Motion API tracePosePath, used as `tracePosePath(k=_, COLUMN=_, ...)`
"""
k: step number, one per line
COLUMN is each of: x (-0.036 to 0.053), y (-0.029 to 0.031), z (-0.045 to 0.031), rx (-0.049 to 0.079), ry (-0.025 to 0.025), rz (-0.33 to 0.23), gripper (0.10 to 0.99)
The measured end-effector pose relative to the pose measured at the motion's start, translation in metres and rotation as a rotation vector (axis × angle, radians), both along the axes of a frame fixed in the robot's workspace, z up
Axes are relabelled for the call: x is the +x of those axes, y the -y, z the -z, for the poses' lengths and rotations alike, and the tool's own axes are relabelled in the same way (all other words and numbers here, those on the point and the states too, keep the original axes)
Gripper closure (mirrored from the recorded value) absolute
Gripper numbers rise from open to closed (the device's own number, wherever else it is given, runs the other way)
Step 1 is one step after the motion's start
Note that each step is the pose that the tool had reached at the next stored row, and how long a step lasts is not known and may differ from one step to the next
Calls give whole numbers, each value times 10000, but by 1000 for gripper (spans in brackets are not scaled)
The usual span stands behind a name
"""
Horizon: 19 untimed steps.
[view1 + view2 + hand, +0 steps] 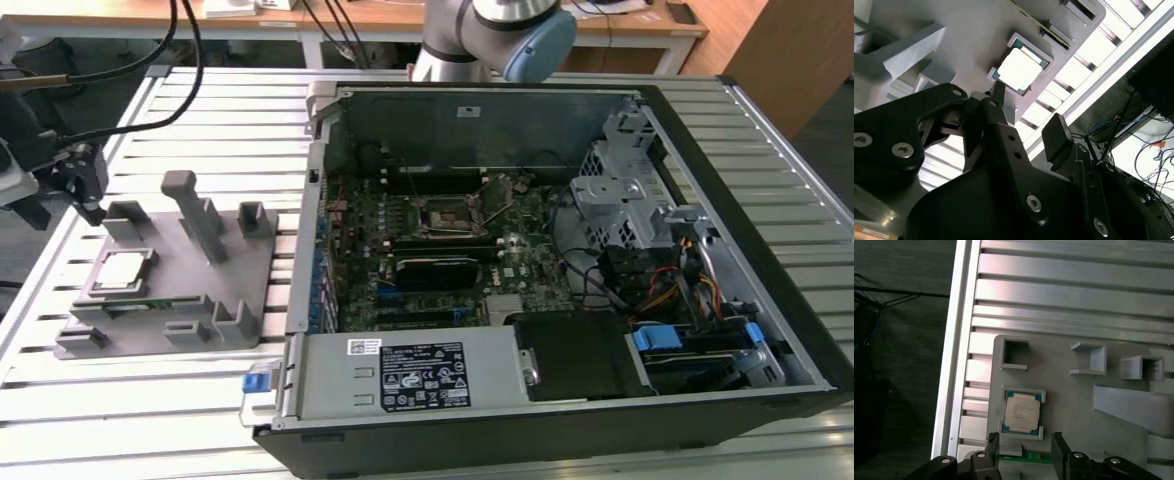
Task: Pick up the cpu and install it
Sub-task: 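Pick up the cpu and move it towards the insertion slot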
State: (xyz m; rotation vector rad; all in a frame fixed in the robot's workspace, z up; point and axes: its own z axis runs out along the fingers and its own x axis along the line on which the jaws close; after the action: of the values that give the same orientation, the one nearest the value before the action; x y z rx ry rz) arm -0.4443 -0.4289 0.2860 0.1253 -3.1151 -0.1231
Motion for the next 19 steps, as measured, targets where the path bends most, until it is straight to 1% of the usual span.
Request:
tracePosePath(k=1, x=3, y=3, z=16, rx=0, ry=0, rz=-17, gripper=506)
tracePosePath(k=2, x=5, y=5, z=33, rx=0, ry=1, rz=-34, gripper=506)
tracePosePath(k=3, x=6, y=9, z=49, rx=-1, ry=1, rz=-55, gripper=447)
tracePosePath(k=4, x=7, y=14, z=64, rx=-1, ry=-1, rz=-73, gripper=447)
tracePosePath(k=5, x=7, y=19, z=82, rx=0, ry=1, rz=-83, gripper=384)
tracePosePath(k=7, x=6, y=34, z=112, rx=-2, ry=7, rz=-88, gripper=384)
tracePosePath(k=10, x=6, y=43, z=161, rx=0, ry=56, rz=-84, gripper=384)
tracePosePath(k=14, x=7, y=47, z=225, rx=-1, ry=104, rz=-87, gripper=384)
tracePosePath(k=19, x=24, y=46, z=278, rx=10, ry=106, rz=60, gripper=384)
